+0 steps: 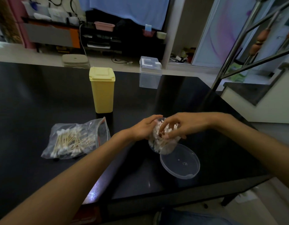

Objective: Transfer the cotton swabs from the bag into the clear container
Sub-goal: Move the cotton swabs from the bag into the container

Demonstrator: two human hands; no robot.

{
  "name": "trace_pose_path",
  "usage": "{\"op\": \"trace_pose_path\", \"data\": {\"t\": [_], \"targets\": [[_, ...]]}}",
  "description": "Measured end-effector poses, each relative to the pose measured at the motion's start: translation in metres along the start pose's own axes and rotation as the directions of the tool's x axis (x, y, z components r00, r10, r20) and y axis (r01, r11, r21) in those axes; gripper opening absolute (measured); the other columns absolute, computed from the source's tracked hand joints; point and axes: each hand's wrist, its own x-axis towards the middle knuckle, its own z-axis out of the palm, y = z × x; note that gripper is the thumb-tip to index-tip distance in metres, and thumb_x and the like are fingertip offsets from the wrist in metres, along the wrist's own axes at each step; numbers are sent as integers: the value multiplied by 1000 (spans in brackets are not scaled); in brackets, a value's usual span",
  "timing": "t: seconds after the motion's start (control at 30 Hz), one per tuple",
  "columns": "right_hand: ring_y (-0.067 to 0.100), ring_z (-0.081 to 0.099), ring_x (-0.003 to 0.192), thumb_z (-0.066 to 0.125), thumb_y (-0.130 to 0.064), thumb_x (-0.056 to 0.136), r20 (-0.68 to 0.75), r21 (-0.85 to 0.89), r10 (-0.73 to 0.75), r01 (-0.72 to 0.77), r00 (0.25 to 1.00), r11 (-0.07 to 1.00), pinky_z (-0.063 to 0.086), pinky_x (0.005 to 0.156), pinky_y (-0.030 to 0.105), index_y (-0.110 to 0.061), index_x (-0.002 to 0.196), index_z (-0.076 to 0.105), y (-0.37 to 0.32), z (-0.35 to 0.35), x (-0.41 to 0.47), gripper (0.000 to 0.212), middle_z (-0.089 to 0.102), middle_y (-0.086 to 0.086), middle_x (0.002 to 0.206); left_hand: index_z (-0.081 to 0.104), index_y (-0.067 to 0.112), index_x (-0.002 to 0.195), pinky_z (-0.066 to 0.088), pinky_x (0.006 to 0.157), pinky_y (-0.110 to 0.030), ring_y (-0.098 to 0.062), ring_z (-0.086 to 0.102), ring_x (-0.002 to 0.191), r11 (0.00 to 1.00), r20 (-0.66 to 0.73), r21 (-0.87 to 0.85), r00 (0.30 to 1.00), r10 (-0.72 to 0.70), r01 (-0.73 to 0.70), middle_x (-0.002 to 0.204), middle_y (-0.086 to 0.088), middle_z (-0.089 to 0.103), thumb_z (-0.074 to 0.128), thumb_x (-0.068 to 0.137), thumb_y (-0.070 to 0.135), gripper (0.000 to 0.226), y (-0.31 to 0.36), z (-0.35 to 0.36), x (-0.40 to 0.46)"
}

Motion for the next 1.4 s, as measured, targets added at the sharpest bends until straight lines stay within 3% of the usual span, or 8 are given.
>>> {"op": "trace_pose_path", "data": {"t": [0.1, 0.23, 0.33, 0.47, 0.87, 0.93, 1.07, 1.4], "targets": [[5, 62, 87, 60, -37, 88, -184, 48, -34, 43, 982, 998, 53, 80, 25, -30, 123, 55, 10, 4, -14, 36, 61, -8, 110, 26, 20, 147, 26, 115, -39, -17, 30, 139, 986, -94, 163, 995, 45, -29, 152, -3, 32, 28, 103, 30, 46, 3, -8, -7], [-2, 45, 122, 41, -29, 97, -562, -24, -138, 151, 815, 988, 37, 106, 22, -27, 137, 44, 17, 52, -27, 40, 48, -14, 135, 26, 25, 147, 20, 117, -31, -10, 27, 140, 926, -110, 350, 975, 191, -142, 153, 5, 30, 31, 102, 30, 46, 0, -16, -25], [-13, 6, 136, 27, -36, 100, -479, -70, -129, 109, 868, 992, 7, 113, 11, -32, 148, 11, 7, 83, -29, 51, 7, -26, 148, 22, 25, 148, 19, 118, -31, -10, 25, 141, 861, -17, 478, 978, 210, -176, 154, 7, 28, 27, 102, 36, 48, -11, -11, -28], [-13, -9, 135, 21, -39, 101, -447, -203, -130, 41, 885, 978, -6, 109, 6, -27, 149, -5, -3, 95, -32, 56, -11, -22, 150, 15, 37, 148, 23, 116, -42, -6, 19, 142, 813, -19, 561, 979, 204, -158, 154, 19, 21, 18, 99, 46, 50, -19, -7, -30], [-13, -2, 137, 22, -37, 102, -321, -180, -119, 63, 940, 982, -3, 113, 11, -32, 149, 6, 13, 86, -29, 50, 4, -21, 155, 16, 36, 148, 24, 115, -36, -4, 21, 139, 836, -82, 533, 976, 201, -128, 153, 20, 23, 22, 101, 39, 47, -17, 2, -31], [-13, 12, 136, 28, -31, 102, -305, -6, -137, 142, 943, 990, 6, 112, 9, -36, 146, 21, 19, 77, -28, 45, 17, -21, 153, 17, 35, 148, 22, 116, -32, -4, 21, 139, 844, -82, 522, 978, 193, -122, 153, 19, 23, 22, 101, 39, 47, -17, 3, -30], [-7, 50, 115, 43, -12, 98, -615, 270, -35, 252, 788, 929, 41, 103, 18, -32, 131, 48, 28, 56, -31, 39, 52, -13, 133, 18, 28, 149, 16, 117, -29, -9, 22, 141, 881, -42, 456, 986, 164, -127, 155, 11, 23, 26, 102, 35, 49, -14, -2, -28], [-13, 9, 137, 26, -39, 99, -452, -97, -111, 75, 885, 992, 5, 112, 10, -35, 146, 20, 27, 93, -39, 48, 16, -22, 153, 10, 38, 149, 24, 112, -31, -16, 30, 140, 871, -29, 490, 998, 56, -34, 154, 6, 29, 22, 101, 41, 49, -6, -3, -29]]}}
